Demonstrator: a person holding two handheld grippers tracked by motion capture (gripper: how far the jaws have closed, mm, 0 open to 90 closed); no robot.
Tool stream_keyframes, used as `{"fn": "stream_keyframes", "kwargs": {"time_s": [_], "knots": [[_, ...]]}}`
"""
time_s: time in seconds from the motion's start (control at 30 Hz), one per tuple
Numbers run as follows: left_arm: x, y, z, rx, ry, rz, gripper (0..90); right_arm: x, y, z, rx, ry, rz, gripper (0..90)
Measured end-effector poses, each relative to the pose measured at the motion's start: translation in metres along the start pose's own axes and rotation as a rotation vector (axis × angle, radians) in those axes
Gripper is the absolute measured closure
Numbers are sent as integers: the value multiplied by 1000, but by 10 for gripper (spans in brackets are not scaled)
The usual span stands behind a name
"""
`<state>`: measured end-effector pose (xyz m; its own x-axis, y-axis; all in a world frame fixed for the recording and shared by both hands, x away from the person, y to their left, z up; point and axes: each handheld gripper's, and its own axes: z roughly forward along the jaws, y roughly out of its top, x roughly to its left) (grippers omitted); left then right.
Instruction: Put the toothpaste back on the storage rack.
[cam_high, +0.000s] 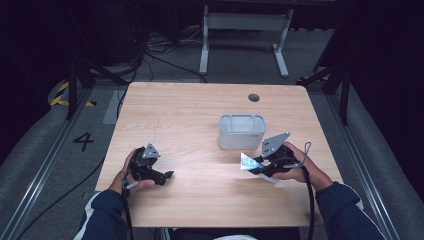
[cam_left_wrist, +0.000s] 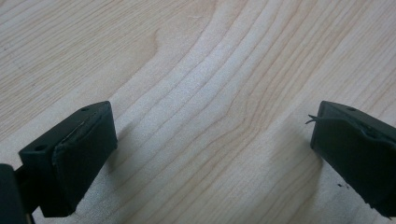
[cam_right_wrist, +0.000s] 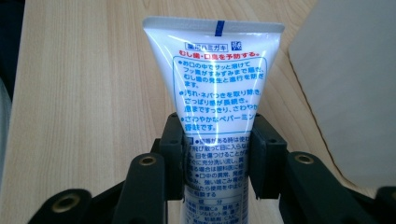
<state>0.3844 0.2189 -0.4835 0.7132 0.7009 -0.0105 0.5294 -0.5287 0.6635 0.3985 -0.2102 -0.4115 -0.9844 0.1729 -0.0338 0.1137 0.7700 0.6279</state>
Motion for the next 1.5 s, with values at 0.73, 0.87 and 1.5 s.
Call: {"fn": "stream_keyframes", "kwargs": {"time_s": [0.73,0.87,1.5], "knots": [[0,0,0,0,1,1,7,1,-11,-36,-163,-58,63,643],[0,0,0,0,0,1,8,2,-9,-39,-184,-69,58,643],[0,0,0,1,0,1,8,4,-5,-56,-287,-121,76,646]]}}
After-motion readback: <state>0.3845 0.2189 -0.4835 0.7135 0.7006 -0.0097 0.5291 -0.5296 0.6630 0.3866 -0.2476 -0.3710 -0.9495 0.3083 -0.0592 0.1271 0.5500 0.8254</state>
